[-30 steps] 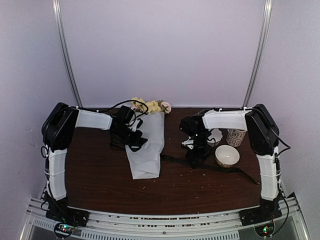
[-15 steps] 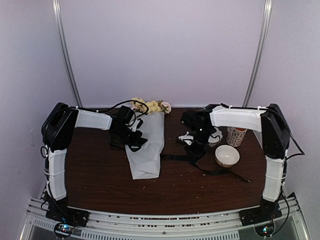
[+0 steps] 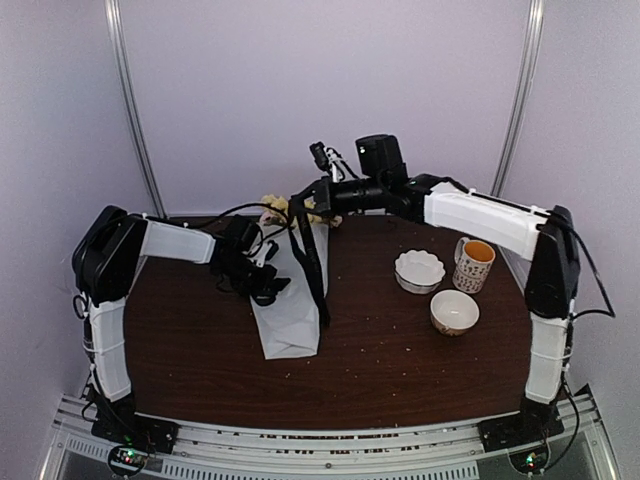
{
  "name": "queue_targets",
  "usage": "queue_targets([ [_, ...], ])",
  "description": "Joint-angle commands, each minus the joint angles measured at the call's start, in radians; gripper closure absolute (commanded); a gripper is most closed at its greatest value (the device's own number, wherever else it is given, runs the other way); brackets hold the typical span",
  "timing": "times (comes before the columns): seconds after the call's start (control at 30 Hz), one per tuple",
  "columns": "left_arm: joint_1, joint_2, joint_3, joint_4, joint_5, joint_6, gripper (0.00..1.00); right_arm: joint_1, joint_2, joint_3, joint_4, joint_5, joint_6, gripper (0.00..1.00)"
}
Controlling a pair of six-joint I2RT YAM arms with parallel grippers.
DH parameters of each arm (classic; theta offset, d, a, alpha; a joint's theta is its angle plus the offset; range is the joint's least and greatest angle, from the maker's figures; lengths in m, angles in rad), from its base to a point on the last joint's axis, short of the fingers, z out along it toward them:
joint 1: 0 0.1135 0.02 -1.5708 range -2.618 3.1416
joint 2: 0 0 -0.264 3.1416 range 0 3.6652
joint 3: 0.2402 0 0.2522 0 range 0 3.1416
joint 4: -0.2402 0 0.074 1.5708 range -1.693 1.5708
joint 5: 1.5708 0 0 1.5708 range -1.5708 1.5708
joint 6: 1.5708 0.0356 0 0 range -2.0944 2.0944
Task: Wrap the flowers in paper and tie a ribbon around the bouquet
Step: Place the right side of the ribbon on the folded bouquet, then cross the ribbon over the folded bouquet.
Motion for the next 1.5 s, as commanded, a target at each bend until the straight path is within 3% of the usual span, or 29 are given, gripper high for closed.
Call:
queue_targets([
  [0.0,0.020,-0.056,-0.074,0.027,0.037,-0.003,1.00,0.040,0.255,0.077,0.252,0.022,0.269,1.00],
  [0.1,0.029,-0.094,-0.105,0.066,0.062,-0.013,1.00,0.052,0.357,0.139,0.234,0.076,0.325,0.98],
  [0.2,0.048,-0.140,-0.149,0.119,0.086,-0.049,1.00,0.049,0.432,0.178,0.172,0.146,0.363,0.88],
  [0.3,0.062,-0.177,-0.173,0.137,0.089,-0.067,1.00,0.045,0.466,0.241,0.023,0.203,0.324,0.70],
  [0.53,0.070,-0.160,-0.159,0.090,0.063,-0.036,1.00,0.039,0.330,0.297,-0.279,0.305,0.024,0.45],
  [0.63,0.073,-0.154,-0.158,0.089,0.062,-0.033,1.00,0.038,0.232,0.219,-0.450,0.391,-0.117,0.37],
  [0.73,0.072,-0.147,-0.155,0.089,0.063,-0.032,1.00,0.041,0.131,0.042,-0.513,0.440,-0.155,0.39],
  [0.87,0.073,-0.135,-0.143,0.086,0.067,-0.031,1.00,0.048,0.044,-0.192,-0.453,0.387,-0.153,0.56],
  [0.97,0.073,-0.127,-0.133,0.079,0.071,-0.028,1.00,0.052,0.035,-0.273,-0.391,0.340,-0.159,0.55],
  [1.1,0.073,-0.125,-0.124,0.070,0.074,-0.026,1.00,0.058,0.090,-0.247,-0.375,0.313,-0.179,0.49],
  [1.4,0.073,-0.127,-0.127,0.063,0.070,-0.017,1.00,0.061,0.184,-0.198,-0.361,0.260,-0.175,0.54],
  [1.47,0.074,-0.124,-0.125,0.062,0.067,-0.016,1.00,0.060,0.198,-0.194,-0.339,0.255,-0.169,0.61],
])
